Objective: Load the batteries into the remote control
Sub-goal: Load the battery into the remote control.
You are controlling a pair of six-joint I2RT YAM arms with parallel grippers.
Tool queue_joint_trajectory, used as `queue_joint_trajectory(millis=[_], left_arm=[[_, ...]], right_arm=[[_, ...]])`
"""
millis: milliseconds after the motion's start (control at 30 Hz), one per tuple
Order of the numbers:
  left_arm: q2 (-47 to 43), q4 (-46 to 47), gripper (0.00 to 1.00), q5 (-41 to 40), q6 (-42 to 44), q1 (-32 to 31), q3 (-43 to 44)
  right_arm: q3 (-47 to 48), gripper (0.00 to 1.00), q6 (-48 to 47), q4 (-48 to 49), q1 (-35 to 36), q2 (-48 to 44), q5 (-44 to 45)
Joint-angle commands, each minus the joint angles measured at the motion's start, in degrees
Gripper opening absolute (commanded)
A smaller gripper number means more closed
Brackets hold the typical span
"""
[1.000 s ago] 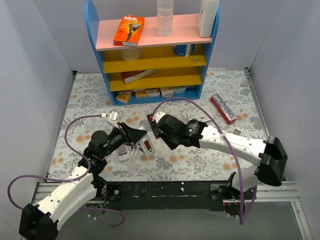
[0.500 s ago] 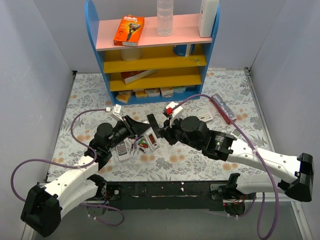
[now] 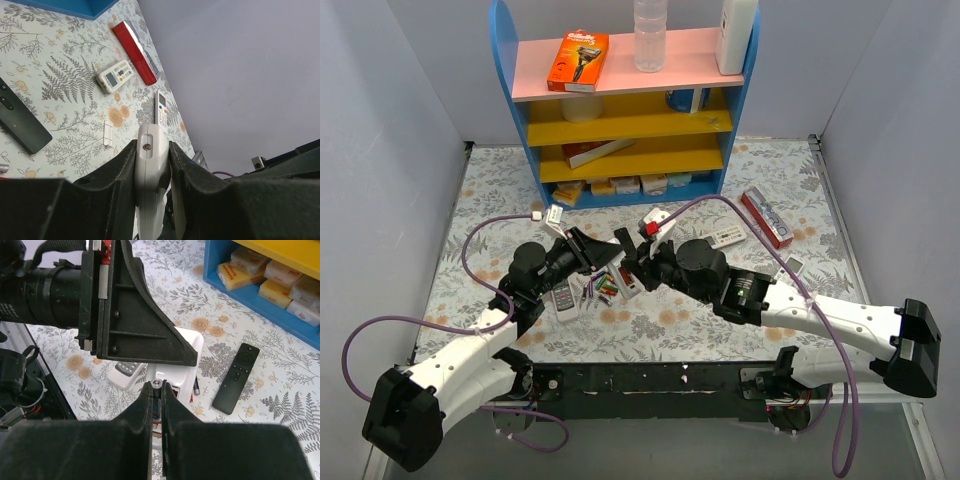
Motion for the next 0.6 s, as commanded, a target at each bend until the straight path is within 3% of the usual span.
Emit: queue_joint_trajectory(millis=[0, 567], left_arm=[[-0.53, 0.43, 0.0, 0.87, 0.14, 0.14, 3.14], [-0.54, -0.45, 0.0, 1.58, 1.72, 0.14, 4.9]], right_arm=[[0.38, 0.01, -1.03, 3.95, 0.2, 1.96, 0.49], [-3.23, 0.06, -1.38, 3.42, 0.28, 4.34, 4.44]])
